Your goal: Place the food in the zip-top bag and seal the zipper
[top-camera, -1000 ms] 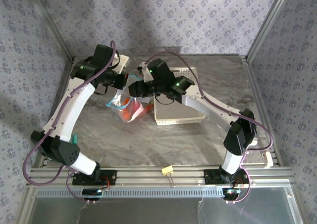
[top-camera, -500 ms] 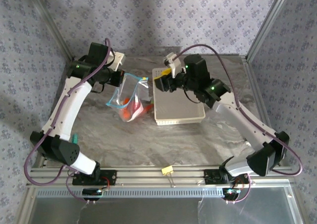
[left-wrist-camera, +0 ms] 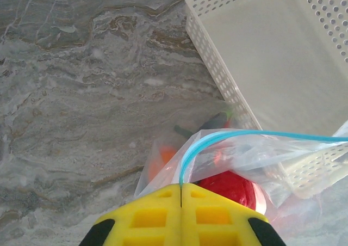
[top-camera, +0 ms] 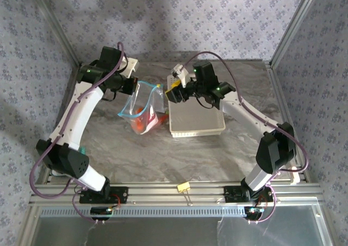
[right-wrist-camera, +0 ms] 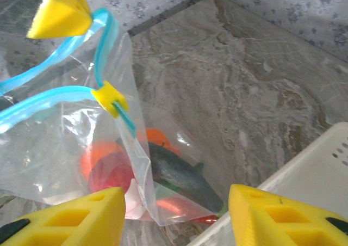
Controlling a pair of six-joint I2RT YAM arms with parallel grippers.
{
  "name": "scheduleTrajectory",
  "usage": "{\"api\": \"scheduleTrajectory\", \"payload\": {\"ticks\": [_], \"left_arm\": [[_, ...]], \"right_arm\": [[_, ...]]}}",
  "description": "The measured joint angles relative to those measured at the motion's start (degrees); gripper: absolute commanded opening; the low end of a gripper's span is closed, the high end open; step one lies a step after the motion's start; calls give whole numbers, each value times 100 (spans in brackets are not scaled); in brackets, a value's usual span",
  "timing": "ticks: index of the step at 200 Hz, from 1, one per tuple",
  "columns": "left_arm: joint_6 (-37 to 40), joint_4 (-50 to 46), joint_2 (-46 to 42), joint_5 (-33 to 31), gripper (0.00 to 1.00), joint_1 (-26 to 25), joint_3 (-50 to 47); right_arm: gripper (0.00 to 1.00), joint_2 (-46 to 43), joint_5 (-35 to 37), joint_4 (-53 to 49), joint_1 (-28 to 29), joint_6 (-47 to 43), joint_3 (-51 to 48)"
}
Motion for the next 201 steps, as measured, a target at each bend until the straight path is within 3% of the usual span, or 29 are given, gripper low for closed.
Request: {"api": "scheduleTrajectory", "payload": {"ticks": [121,146,181,201], "left_arm": [[42,-2,118,0,0,2,267],[42,-2,118,0,0,0,267],[42,-2,118,0,0,7,267],[37,0,118,2,0,42,267]], "right_arm": [[52,684,-610,372,92,-42,531],[37,907,-728,422,90,9,778],[1,1091,-901,295,98,24,1025],[0,1110,-949,175,101,-4,1126]]}}
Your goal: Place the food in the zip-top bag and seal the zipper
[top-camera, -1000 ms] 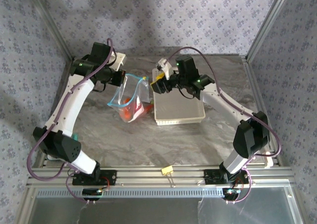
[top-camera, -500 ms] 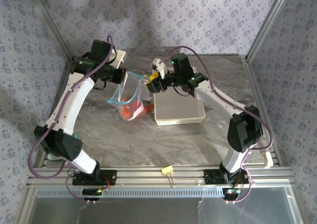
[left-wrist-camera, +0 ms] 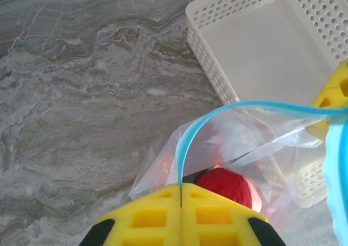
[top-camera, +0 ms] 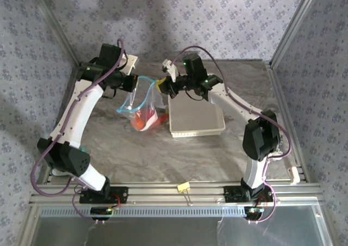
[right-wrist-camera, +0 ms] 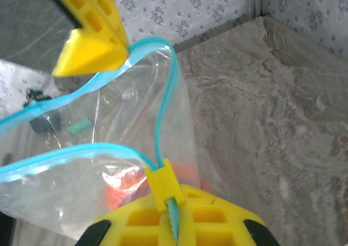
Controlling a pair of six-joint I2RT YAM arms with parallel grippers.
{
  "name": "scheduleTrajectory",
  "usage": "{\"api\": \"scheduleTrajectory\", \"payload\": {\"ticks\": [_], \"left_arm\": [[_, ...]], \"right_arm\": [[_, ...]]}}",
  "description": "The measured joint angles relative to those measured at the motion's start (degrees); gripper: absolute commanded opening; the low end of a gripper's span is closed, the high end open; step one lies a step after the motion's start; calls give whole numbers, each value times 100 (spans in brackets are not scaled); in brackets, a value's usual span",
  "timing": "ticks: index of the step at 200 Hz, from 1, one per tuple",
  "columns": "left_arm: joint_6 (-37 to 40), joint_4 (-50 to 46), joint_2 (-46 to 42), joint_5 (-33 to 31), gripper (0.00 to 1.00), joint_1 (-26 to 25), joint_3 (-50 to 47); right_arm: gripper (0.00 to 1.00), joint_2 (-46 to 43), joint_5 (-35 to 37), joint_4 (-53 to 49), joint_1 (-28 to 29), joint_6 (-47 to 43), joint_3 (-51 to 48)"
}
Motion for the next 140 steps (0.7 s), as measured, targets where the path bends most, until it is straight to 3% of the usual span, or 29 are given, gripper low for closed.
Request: {"api": "scheduleTrajectory", "payload": {"ticks": [12,35,45,100,140], "left_arm": [[-4,4,-7,7,4,35,-2],[-81,251,-184,90,24,155,-304],[-243,457,-391,155,28,264,-638],[-1121,2015,-2682,1128,36,1615,-3115],[-1386,2605,-3711,1613,51,1700,-4061]], "right_arm": [[0,0,-22,-44,0,4,17],[0,0,-20,-94,-2,7,17],[0,0,-17,-140,-13,7,31],[0,66,-17,-404,-125,4,350],[0,205,-146,-575,-262,9,566]]}}
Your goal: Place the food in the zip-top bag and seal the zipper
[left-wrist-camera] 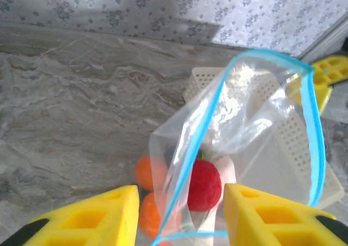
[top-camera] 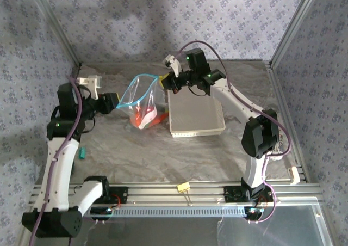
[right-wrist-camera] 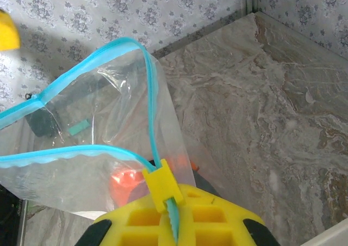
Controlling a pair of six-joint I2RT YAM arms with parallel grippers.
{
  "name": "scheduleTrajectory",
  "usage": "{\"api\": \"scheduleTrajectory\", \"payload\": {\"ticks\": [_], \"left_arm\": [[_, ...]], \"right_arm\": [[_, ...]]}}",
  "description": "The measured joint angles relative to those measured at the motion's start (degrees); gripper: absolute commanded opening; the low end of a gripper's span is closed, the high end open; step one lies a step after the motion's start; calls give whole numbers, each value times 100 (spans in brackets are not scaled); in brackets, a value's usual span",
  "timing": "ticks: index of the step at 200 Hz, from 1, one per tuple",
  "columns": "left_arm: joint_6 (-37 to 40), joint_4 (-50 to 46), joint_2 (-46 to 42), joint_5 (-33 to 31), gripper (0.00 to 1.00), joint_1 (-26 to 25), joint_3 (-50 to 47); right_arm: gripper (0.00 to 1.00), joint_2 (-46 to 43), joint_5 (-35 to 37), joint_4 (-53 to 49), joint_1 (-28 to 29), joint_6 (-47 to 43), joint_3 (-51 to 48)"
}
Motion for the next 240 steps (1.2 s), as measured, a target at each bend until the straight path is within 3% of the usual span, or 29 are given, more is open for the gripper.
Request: {"api": "scheduleTrajectory", "payload": {"ticks": [62,169,198,240], "left_arm": [[-15,232,-380,190,62,210,-957],[-387,1318,-170,931,62,282,-1692],[-446,1513,-66,1130,56,282,-1698],[-540,1906,85,1421,37,282,-1742]], "right_arm": [[0,286,-190,-337,-52,-2,533],[0,494,-262,-616,-52,-4,811],[0,564,-282,-643,-52,-4,925],[0,706,-304,-675,-52,-4,1069]]}}
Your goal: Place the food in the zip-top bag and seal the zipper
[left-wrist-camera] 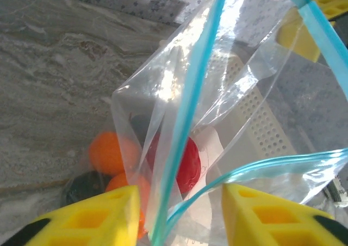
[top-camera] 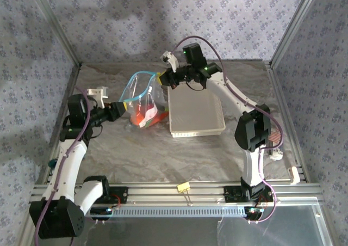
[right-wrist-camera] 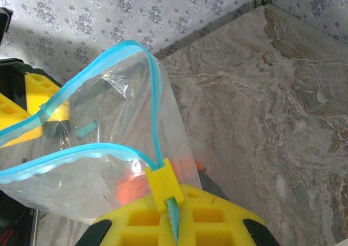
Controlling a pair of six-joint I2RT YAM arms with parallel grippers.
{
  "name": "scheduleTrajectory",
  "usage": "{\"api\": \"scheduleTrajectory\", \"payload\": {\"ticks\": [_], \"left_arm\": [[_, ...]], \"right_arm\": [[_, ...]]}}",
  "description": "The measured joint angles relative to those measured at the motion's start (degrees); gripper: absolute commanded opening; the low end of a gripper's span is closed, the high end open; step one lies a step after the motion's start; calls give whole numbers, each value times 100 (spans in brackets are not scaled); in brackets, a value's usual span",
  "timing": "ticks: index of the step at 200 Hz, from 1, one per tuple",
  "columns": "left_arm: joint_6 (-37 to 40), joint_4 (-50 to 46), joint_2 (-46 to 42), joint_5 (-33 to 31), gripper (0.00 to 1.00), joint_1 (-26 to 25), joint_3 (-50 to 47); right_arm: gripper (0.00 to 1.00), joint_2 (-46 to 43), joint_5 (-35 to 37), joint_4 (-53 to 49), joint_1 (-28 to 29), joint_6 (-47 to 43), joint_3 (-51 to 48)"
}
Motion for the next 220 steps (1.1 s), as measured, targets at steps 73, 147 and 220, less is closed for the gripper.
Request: {"api": "scheduleTrajectory", "payload": {"ticks": [73,147,220], "left_arm": [[-26,76,22,96,22,0,52],[-11,-520,-17,-1005,0,0,1596],[94,-1215,-57,-2009,0,2,1530]], "right_arm": [[0,114,17,-50,15,7,83],[0,-514,881,-389,610,68,72],[0,-1884,1694,-339,855,328,-1250]]}}
